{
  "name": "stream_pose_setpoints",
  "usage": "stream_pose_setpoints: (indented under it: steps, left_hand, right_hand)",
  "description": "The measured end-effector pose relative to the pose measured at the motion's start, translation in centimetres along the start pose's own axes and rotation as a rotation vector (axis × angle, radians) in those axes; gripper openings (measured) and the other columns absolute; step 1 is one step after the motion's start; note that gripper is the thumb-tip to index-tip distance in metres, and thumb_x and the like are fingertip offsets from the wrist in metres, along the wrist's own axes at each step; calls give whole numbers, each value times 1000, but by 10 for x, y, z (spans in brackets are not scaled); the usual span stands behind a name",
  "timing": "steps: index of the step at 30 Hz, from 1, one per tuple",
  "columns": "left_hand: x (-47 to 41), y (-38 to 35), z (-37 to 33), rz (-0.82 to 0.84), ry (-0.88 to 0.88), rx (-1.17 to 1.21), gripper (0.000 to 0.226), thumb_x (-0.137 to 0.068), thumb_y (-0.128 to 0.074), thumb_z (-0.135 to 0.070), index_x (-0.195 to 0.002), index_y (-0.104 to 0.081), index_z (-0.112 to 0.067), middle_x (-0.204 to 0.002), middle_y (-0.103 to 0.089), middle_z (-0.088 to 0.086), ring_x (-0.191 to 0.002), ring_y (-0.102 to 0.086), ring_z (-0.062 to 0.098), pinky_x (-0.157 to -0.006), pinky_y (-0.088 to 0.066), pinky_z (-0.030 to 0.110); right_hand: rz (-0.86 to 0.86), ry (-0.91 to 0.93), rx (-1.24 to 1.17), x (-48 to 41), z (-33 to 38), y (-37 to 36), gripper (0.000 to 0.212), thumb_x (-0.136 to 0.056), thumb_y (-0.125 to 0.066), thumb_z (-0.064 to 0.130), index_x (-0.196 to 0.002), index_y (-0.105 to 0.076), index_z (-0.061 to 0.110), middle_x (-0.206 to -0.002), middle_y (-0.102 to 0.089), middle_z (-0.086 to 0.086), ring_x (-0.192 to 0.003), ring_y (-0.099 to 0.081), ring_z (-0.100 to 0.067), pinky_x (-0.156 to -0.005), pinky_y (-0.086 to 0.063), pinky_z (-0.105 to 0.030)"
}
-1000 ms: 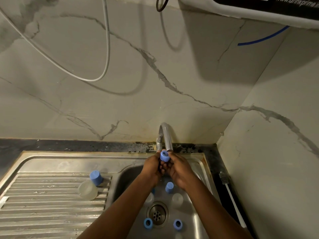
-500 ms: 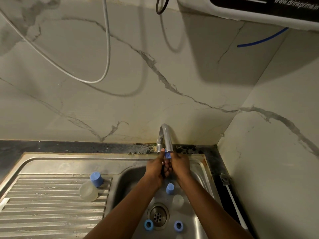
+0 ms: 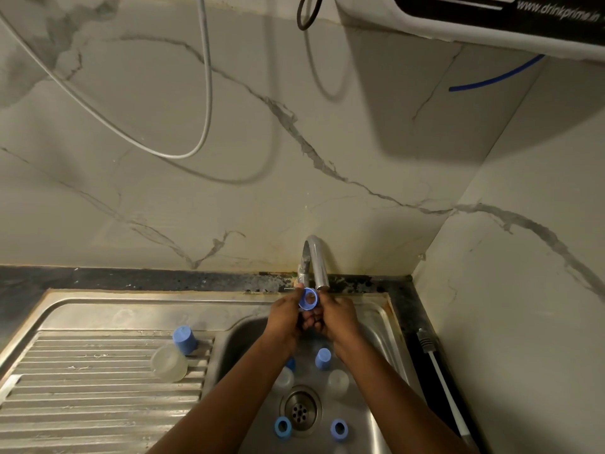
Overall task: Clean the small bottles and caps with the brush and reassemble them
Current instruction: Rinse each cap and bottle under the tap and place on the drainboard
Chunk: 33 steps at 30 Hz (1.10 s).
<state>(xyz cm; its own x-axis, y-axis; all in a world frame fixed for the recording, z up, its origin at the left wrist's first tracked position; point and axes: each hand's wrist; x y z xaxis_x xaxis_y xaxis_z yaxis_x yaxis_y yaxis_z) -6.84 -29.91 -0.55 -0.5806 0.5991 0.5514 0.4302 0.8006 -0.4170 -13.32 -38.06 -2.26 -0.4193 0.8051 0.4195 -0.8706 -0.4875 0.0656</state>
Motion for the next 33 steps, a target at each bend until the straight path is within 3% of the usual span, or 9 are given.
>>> stream_pose_setpoints:
  steps: [4, 7, 11, 14, 16, 19, 23, 28, 33]
  left_hand:
    - [3, -7, -7, -7, -14, 81, 38, -106, -59, -37, -103, -73, -2, -82, -79, 12, -60, -70, 17, -60, -54, 28]
    - [4, -10, -8, -12, -10, 75, 35, -107, -60, -34, -105, -74, -2, -89, -81, 14, -73, -79, 22, -74, -62, 36]
    - [9, -14, -7, 75, 75, 24, 31, -105, -62, -27, -112, -72, 2, -74, -73, 10, -55, -65, 14, -53, -56, 26]
    - [7, -14, -6, 52, 126, 76, 32, -105, -63, -28, -116, -70, 1, -69, -66, 7, -55, -54, 10, -54, -51, 23]
    - [3, -13, -8, 50, 138, 92, 36, -104, -64, -33, -118, -68, 1, -76, -65, 10, -55, -54, 11, -55, -52, 24]
    - [-1, -9, -11, 61, 120, 42, 39, -105, -63, -35, -116, -70, 2, -71, -63, 9, -51, -56, 13, -53, -55, 26]
    - [-5, -6, -7, 61, 91, 8, 39, -102, -66, -32, -115, -71, 5, -66, -63, 10, -53, -59, 15, -60, -57, 29]
    - [-3, 2, -12, 97, 35, -13, 29, -103, -66, -22, -116, -67, 4, -76, -74, 17, -57, -68, 17, -58, -63, 26]
    - [-10, 9, -9, 30, -44, -85, 22, -108, -56, -13, -117, -66, 4, -84, -74, 20, -56, -61, 18, -54, -56, 27]
  right_hand:
    - [31, 3, -162, 1, -1, -1, 30, -103, -59, 29, -104, -75, 3, -71, -68, -14, -54, -58, -17, -53, -48, -26]
    - [88, -61, -281, 2, -2, -4, 34, -101, -61, 32, -110, -73, 2, -74, -63, -13, -56, -54, -16, -55, -44, -29]
    - [28, -111, -171, -1, 1, -2, 49, -101, -57, 52, -85, -70, 8, -54, -55, 0, -41, -47, -12, -43, -38, -22]
    - [-62, -24, -93, -2, 1, -3, 39, -103, -60, 43, -96, -74, 7, -63, -67, -6, -45, -59, -13, -43, -47, -22]
    - [1, 72, -39, 2, 2, -1, 22, -103, -60, 31, -109, -74, 14, -69, -69, -7, -56, -63, -15, -52, -54, -25]
    - [76, 143, 89, 5, 2, 5, 17, -105, -58, 28, -115, -71, 22, -73, -70, -4, -67, -65, -17, -65, -57, -32]
    - [123, 135, 139, 7, 10, 12, 13, -105, -59, 24, -111, -71, 22, -66, -67, 0, -55, -57, -13, -52, -47, -25]
    - [101, 201, 240, 6, 12, 21, 17, -105, -59, 24, -110, -74, 18, -60, -65, 3, -50, -56, -8, -49, -48, -23]
    - [160, 215, 284, 7, 10, 15, 18, -106, -56, 18, -115, -72, 15, -60, -67, 5, -50, -57, -5, -51, -48, -25]
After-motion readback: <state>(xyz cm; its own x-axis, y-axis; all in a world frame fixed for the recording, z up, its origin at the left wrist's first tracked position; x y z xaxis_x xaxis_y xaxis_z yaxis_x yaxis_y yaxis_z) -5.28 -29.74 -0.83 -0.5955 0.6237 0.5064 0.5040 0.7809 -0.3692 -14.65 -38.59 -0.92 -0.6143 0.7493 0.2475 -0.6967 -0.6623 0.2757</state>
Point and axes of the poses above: each hand's wrist, its own x-axis away from the middle knuckle, its own y-axis out of the back of the hand, z = x × y
